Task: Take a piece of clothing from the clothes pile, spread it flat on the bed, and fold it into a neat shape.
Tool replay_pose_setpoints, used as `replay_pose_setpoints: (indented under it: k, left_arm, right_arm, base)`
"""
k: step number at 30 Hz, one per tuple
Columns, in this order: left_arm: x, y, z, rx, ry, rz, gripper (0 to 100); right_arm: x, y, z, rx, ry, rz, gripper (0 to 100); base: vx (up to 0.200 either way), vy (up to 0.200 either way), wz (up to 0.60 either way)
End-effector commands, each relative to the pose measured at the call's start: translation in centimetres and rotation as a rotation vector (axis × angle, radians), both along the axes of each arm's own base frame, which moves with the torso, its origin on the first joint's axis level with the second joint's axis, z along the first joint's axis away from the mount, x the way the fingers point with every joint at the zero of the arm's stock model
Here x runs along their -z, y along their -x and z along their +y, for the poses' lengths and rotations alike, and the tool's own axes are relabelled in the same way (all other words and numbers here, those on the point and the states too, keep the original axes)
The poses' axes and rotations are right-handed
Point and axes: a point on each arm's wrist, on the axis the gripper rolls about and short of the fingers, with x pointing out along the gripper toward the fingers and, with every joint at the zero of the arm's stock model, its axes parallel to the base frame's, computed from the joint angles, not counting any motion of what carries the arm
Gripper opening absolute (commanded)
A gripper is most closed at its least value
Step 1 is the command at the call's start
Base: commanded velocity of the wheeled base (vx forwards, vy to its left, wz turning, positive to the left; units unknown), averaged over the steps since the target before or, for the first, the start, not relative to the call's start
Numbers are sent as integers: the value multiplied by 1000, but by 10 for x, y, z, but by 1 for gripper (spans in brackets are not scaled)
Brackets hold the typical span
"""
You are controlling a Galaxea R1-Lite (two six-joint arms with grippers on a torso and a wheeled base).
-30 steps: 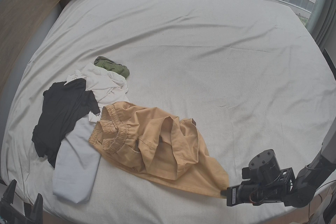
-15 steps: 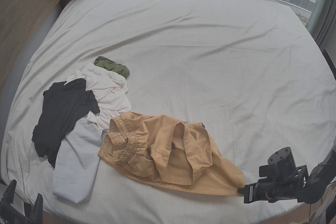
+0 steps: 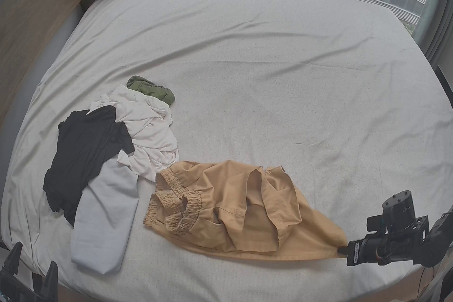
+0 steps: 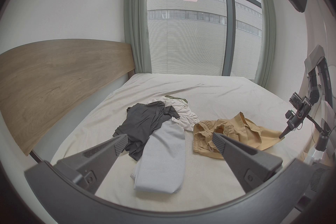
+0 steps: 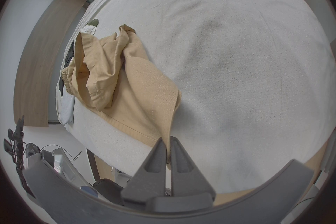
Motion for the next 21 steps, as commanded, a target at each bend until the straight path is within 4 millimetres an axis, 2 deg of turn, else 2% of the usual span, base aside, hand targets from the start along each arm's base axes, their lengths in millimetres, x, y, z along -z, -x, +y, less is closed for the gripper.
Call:
replay_pose_setpoints:
  k: [1, 9, 21]
  left_arm:
    - [5, 0, 0, 0, 1, 0, 100]
    - [5, 0, 0, 0, 1, 2, 100]
    - [5, 0, 0, 0, 1, 2, 100]
  right_arm:
    - [0, -3, -9, 24, 2, -4, 0]
    - [1, -6, -26, 56, 12, -4, 0]
    - [1, -8, -36, 104, 15, -4, 0]
  base:
    - [0, 0, 0]
    - [0, 0, 0]
    - [0, 0, 0]
